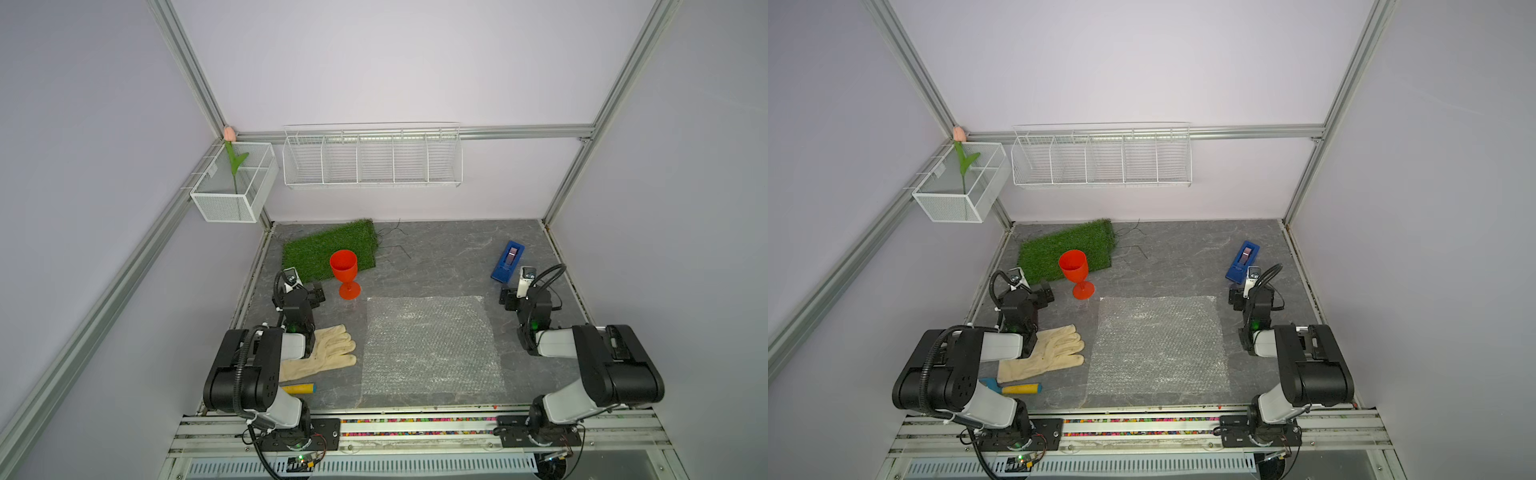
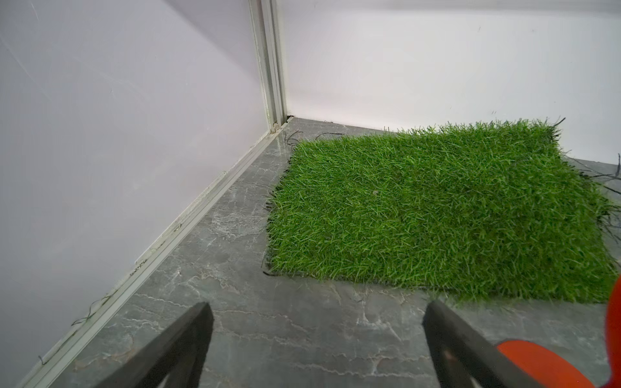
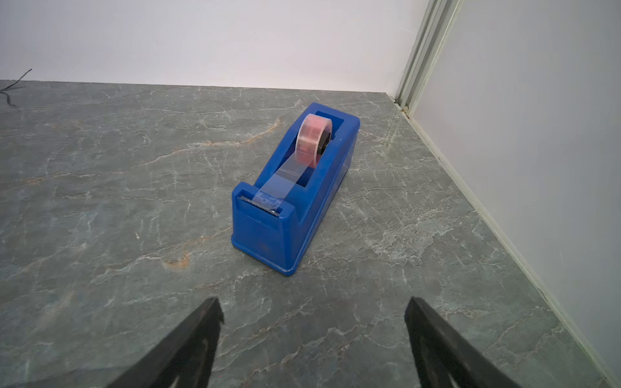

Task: Wrap wine glasses in bubble wrap
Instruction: Pick up the wine glass at the center of the board.

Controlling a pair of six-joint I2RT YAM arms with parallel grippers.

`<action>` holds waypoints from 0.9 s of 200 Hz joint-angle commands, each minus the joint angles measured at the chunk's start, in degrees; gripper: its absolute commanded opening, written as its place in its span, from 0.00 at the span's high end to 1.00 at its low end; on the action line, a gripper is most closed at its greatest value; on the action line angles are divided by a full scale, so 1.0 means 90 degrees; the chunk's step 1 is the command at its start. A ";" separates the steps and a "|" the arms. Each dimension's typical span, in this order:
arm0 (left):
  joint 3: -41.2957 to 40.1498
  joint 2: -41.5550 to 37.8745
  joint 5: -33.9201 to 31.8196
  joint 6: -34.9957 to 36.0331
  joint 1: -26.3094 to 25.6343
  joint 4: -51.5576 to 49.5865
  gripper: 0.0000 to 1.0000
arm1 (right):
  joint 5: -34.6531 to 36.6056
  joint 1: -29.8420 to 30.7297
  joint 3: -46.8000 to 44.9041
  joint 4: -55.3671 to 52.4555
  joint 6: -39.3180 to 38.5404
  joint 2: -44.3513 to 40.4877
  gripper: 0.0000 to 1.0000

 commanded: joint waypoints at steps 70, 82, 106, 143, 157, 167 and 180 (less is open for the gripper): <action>0.0064 0.0067 -0.0051 0.0042 -0.0013 0.0142 0.01 | -0.0015 0.0011 -0.0016 0.0064 0.0051 -0.0010 0.11; 0.0067 0.0063 -0.0056 0.0038 -0.0015 0.0142 0.01 | -0.0015 0.0011 -0.0023 0.0064 0.0050 -0.0020 0.11; 0.0053 0.0064 -0.0055 0.0037 -0.0013 0.0151 0.01 | -0.0013 0.0013 -0.0033 0.0074 0.0051 -0.0027 0.11; -0.0062 -0.0684 -0.0144 0.0001 -0.0014 -0.0254 0.00 | 0.0013 -0.0021 -0.0023 -0.0254 0.0111 -0.0442 0.11; 0.0030 -0.1283 -0.0226 0.0026 -0.0036 -0.0863 0.00 | 0.0034 -0.0020 0.0081 -0.0936 0.0109 -0.1060 0.11; 0.0201 -0.1786 -0.0532 -0.0093 -0.0151 -0.1586 0.00 | -0.0006 -0.0014 0.0221 -0.1604 0.0137 -0.1562 0.11; 0.0697 -0.2483 -0.0432 -0.0816 -0.0171 -0.3032 0.00 | -0.0109 -0.0022 0.0470 -0.2402 0.0430 -0.2160 0.11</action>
